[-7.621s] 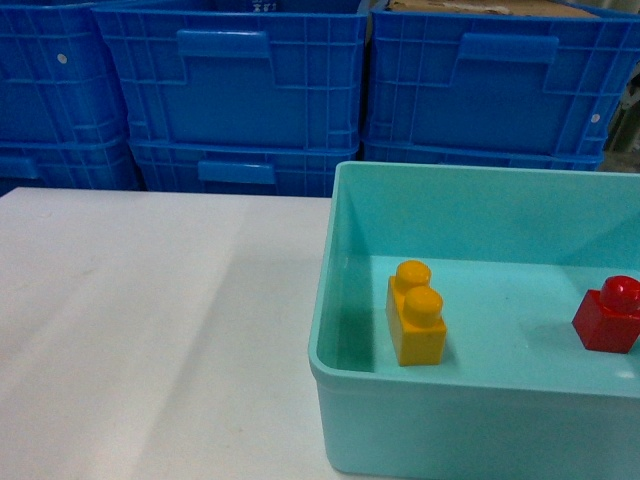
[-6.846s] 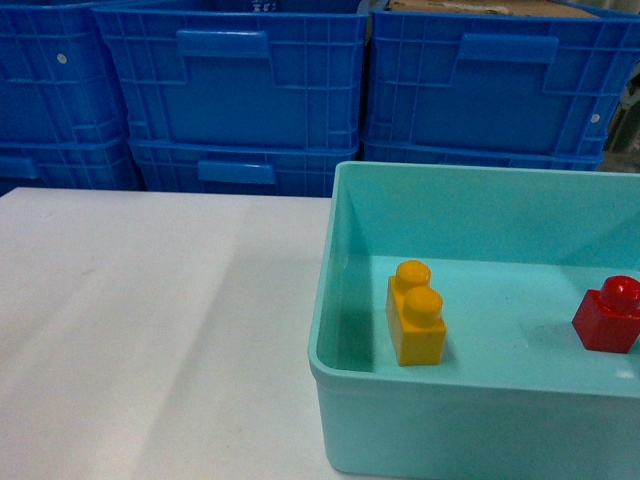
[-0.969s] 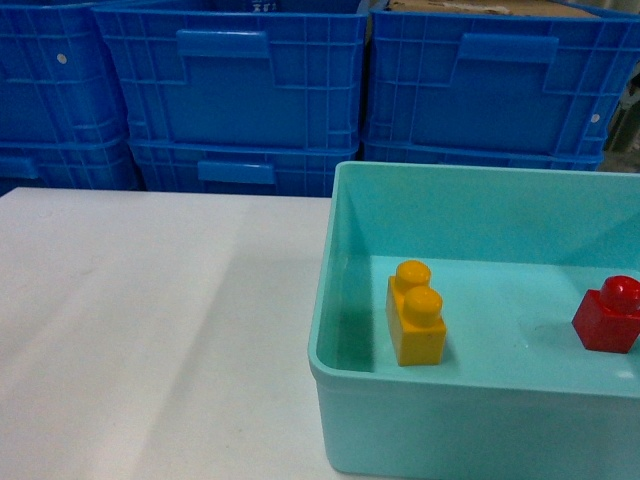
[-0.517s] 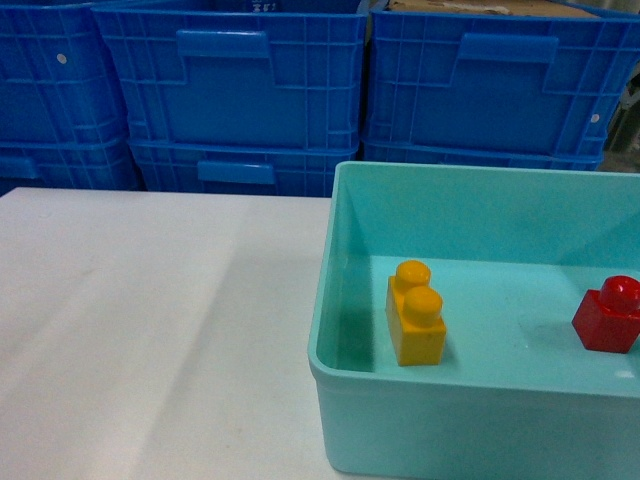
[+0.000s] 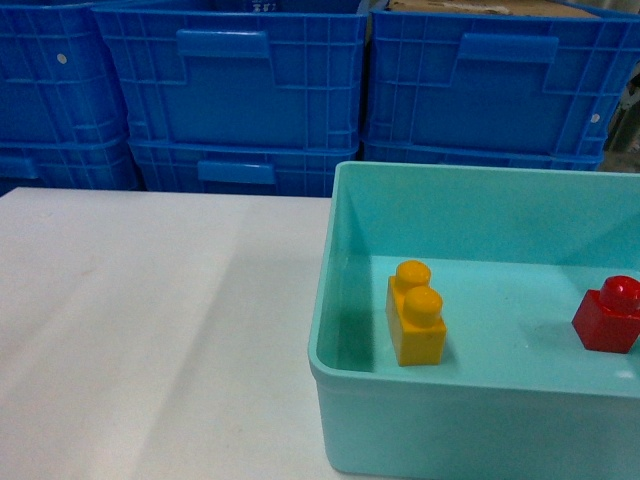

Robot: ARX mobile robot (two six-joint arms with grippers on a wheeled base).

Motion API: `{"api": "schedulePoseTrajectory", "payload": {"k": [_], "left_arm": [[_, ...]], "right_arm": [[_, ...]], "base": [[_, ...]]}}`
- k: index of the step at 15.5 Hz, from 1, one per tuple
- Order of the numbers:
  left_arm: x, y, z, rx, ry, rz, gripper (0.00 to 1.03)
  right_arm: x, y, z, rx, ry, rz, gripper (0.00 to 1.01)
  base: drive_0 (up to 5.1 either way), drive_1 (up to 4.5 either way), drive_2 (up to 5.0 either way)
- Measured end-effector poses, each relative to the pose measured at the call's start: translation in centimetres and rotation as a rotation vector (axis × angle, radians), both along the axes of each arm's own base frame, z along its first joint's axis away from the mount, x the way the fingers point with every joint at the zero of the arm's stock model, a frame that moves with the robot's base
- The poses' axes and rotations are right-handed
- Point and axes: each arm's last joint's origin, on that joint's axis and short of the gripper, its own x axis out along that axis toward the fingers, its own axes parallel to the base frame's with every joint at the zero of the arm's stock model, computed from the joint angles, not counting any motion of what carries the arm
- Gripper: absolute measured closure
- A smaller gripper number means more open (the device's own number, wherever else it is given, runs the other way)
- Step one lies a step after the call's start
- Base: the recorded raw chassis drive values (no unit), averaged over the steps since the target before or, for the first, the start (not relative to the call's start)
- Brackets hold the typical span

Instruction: Pick red block from blue box to shelf

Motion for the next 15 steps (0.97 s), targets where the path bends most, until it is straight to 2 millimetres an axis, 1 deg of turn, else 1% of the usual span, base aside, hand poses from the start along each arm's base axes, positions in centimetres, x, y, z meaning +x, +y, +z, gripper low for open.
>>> {"api": "schedulePoseTrajectory", "payload": {"k": [2, 3, 4, 7, 8, 9, 10, 11, 13, 15], "left_arm": [[0.0, 0.0, 0.0, 0.000, 0.000, 0.000, 0.05], [0.0, 0.0, 0.0, 0.000, 0.000, 0.000, 0.05], [0.0, 0.0, 0.0, 0.000, 0.000, 0.000, 0.05], [0.0, 0.0, 0.0, 0.000, 0.000, 0.000, 0.05], [0.0, 0.0, 0.0, 0.000, 0.000, 0.000, 0.05], [0.0, 0.0, 0.0, 0.000, 0.000, 0.000, 0.05], [0.0, 0.0, 0.0, 0.000, 0.000, 0.000, 0.05], [0.0, 0.0, 0.0, 0.000, 0.000, 0.000, 0.05], [0.0, 0.0, 0.0, 0.000, 0.000, 0.000, 0.05], [0.0, 0.0, 0.0, 0.000, 0.000, 0.000, 0.05]], "right_arm": [[0.1, 0.1, -0.1, 0.004, 0.019, 0.011, 0.03], [0.9, 0.2, -0.3, 0.018, 0.083, 0.043, 0.03], [1.7, 0.3, 0.3, 0.029, 0.104, 0.058, 0.03], [5.5, 0.7, 5.0, 0.036, 0.080, 0.083, 0.03], [7.2, 1.1, 6.1, 0.042, 0.137, 0.116, 0.03], [8.9, 1.7, 6.7, 0.046, 0.189, 0.137, 0.03], [10.8, 2.4, 7.1, 0.052, 0.253, 0.154, 0.03], [13.2, 3.5, 7.4, 0.061, 0.306, 0.161, 0.03], [17.1, 5.3, 7.2, 0.072, 0.371, 0.156, 0.03], [20.6, 6.9, 6.3, 0.080, 0.437, 0.124, 0.03]], "base": [[0.0, 0.00, 0.0], [0.0, 0.00, 0.0], [0.0, 0.00, 0.0], [0.0, 0.00, 0.0], [0.0, 0.00, 0.0], [0.0, 0.00, 0.0], [0.0, 0.00, 0.0], [0.0, 0.00, 0.0], [0.0, 0.00, 0.0], [0.0, 0.00, 0.0]]}}
